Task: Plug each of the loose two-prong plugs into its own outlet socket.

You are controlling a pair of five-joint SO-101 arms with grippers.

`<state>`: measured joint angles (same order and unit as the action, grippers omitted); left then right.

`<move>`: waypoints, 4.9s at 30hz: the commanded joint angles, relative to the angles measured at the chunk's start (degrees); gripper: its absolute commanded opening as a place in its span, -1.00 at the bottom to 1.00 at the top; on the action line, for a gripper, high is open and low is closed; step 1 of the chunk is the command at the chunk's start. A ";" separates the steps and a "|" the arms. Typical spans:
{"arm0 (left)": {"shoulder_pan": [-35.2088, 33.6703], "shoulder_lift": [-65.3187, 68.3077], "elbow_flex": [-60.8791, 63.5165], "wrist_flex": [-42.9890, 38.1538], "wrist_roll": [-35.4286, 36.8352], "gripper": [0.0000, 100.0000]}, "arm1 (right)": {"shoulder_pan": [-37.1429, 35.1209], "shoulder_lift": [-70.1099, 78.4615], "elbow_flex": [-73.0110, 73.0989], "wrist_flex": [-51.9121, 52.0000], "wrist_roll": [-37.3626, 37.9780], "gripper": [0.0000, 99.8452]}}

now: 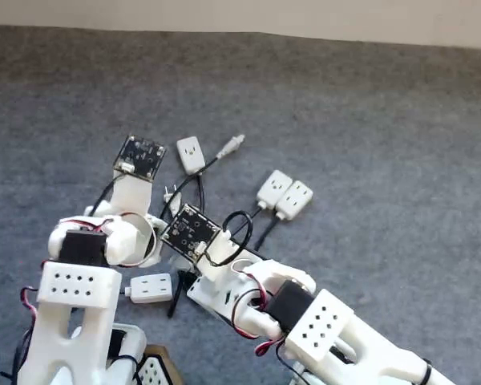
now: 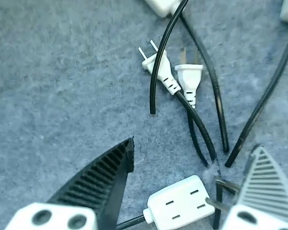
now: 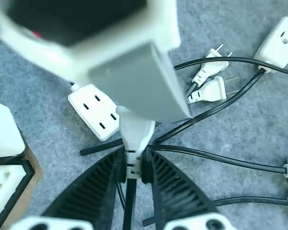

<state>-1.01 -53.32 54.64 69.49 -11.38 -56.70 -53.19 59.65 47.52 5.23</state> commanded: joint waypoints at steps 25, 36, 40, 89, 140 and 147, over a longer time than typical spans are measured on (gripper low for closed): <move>-19.56 -0.22 -4.18 -5.27 -7.91 -0.29 | 3.12 -1.89 -8.22 11.47 6.59 -0.99; -39.60 2.51 -14.99 -2.02 -20.92 -0.29 | 1.01 -1.71 -8.75 8.92 17.49 -0.99; -46.02 12.53 -16.66 -4.66 -24.26 -0.29 | 1.19 3.03 -13.85 9.36 20.84 -0.99; -59.03 73.19 -60.97 -8.26 -32.00 -0.29 | -12.53 40.66 -37.93 11.91 50.02 -0.99; -59.12 73.19 -58.95 -8.62 -32.09 -0.29 | -17.10 48.57 -37.32 11.12 55.91 -0.99; -59.12 73.19 -58.86 -8.62 -32.09 -0.29 | -17.80 47.96 -33.36 11.03 59.87 -0.99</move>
<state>-60.79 20.44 -3.82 61.49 -43.21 -71.03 -5.80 23.34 57.80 62.64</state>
